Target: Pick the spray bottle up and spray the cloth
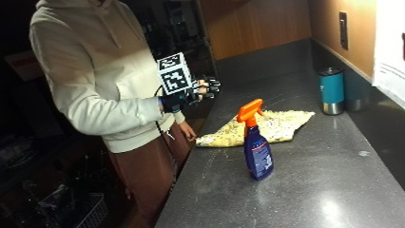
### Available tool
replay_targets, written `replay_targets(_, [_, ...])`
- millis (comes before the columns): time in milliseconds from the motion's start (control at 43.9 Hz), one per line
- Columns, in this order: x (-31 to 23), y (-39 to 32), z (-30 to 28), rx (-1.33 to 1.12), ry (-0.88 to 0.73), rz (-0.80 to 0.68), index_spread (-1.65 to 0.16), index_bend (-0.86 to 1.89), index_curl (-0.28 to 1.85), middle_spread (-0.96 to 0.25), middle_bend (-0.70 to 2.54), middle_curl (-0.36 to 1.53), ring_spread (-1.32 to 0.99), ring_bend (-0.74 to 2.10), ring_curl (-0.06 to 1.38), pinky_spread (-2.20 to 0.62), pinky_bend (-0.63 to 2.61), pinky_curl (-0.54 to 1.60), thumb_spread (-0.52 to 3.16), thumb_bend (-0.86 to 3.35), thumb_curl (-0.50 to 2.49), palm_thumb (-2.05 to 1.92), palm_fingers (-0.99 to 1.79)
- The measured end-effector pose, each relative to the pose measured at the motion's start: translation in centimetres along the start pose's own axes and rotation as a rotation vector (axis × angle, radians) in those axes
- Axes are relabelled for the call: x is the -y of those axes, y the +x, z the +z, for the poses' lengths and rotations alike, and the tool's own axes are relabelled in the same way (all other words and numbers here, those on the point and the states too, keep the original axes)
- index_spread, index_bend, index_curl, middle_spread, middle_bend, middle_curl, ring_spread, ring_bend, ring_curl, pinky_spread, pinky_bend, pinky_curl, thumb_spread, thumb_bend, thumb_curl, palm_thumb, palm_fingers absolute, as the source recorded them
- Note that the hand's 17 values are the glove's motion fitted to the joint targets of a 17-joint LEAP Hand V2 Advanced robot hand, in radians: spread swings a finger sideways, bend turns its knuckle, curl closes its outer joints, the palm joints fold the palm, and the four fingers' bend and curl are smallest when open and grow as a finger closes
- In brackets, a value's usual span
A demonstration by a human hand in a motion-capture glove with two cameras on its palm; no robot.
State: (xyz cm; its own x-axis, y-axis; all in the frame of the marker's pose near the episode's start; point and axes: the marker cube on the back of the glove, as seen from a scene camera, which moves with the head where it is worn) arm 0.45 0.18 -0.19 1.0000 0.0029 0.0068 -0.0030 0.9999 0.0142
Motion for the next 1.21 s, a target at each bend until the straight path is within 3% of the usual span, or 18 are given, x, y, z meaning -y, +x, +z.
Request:
replay_targets(205, [-1.3,3.3,-1.0,0.053,0.092,0.044,-0.32,0.16,0.12,-0.01,0.23,0.13,0.03,0.29,0.10,0.16,0.35,0.15,0.75,0.23,0.17,0.52,0.26])
replay_targets(614, [-2.8,13.5,0.7,0.367,0.286,0.274,-0.36,0.10,0.16,-0.03,0.29,0.26,-0.01,0.39,0.21,0.13,0.38,0.26,0.95,0.10,0.27,0.62,0.35])
replay_targets(888, [1.5,18.4,5.5,0.662,0.318,0.442,-0.36,0.08,0.14,-0.02,0.20,0.27,-0.01,0.39,0.24,0.11,0.53,0.33,0.94,-0.02,0.29,0.60,0.09])
replay_targets(1206, [6.6,19.2,8.0,0.799,0.300,0.458,-0.38,0.10,0.13,-0.03,0.21,0.29,-0.02,0.43,0.25,0.10,0.58,0.34,0.90,-0.03,0.31,0.58,0.03])
